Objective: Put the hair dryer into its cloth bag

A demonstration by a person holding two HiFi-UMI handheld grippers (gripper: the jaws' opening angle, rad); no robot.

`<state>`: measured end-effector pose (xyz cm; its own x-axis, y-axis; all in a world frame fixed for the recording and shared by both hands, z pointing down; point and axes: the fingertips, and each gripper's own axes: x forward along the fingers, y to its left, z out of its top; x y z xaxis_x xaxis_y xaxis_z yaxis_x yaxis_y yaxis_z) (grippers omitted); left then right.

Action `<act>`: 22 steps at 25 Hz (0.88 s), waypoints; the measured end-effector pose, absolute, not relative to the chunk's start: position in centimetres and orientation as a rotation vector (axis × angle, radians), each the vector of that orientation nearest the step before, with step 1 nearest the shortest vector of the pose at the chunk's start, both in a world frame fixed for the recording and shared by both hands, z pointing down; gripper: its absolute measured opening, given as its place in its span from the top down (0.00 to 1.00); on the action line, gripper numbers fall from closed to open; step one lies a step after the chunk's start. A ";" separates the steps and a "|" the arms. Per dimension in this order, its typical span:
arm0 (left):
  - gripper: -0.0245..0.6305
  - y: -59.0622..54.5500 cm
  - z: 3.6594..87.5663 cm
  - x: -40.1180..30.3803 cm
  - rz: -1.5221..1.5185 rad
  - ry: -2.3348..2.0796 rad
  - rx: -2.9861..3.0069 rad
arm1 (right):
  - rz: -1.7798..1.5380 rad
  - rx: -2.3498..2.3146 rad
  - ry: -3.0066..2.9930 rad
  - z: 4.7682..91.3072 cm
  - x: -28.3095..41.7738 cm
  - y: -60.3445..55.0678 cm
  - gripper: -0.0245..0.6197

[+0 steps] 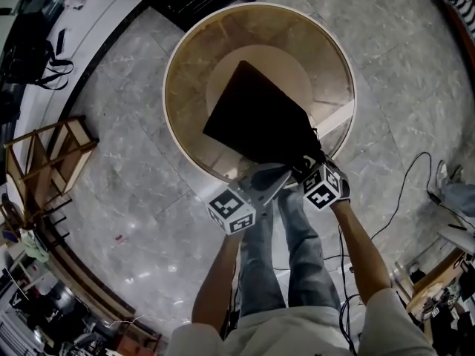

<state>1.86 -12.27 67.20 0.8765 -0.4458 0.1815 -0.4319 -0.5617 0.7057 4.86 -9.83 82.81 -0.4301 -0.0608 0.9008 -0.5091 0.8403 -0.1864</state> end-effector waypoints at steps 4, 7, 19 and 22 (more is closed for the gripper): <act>0.90 -12.2 67.3 1.8 -0.017 -0.626 2.239 | 0.521 0.456 -1.956 83.2 4.9 -9.5 0.61; 0.90 -12.3 67.2 1.7 -0.018 -0.625 2.236 | 0.531 0.448 -1.966 82.5 4.8 -9.7 0.62; 0.90 -11.8 66.6 2.5 -0.015 -0.595 2.249 | 0.574 0.511 -2.131 77.4 2.2 -12.5 0.64; 0.90 -12.1 66.5 2.6 -0.018 -0.582 2.252 | 0.570 0.539 -2.188 77.1 1.3 -13.5 0.64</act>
<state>2.59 -12.06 66.45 0.8943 -0.4142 0.1694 -0.4027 -0.5797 0.7084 1.28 -13.49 77.07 -0.5938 -0.1887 0.7822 -0.5463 0.8083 -0.2197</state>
